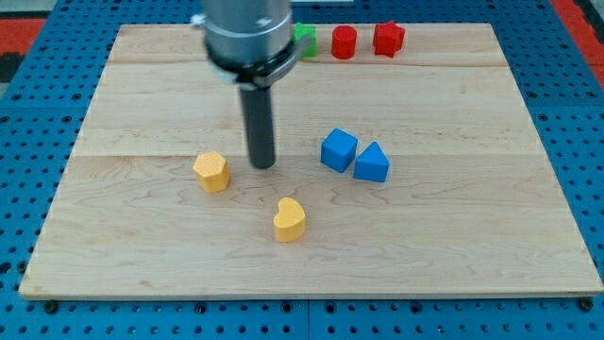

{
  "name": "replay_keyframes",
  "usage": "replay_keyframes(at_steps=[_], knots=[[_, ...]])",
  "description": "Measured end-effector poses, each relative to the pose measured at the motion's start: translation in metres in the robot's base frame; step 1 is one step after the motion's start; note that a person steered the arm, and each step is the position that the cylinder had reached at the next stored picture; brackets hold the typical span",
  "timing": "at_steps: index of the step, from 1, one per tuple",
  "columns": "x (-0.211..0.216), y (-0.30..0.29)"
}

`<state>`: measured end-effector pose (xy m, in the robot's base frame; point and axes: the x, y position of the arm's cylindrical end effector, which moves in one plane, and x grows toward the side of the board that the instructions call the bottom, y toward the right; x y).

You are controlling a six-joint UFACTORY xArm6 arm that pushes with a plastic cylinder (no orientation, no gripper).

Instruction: Push the blue cube towards the center right

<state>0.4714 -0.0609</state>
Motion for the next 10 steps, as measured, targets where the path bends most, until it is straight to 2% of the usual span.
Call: replay_keyframes(at_steps=[1, 2, 3, 4, 5, 6, 9, 10], knots=[[0.011, 0.045], [-0.029, 0.056], [-0.041, 0.091], [-0.050, 0.103], [-0.018, 0.064], [0.000, 0.071], [-0.013, 0.110], [-0.044, 0.144]])
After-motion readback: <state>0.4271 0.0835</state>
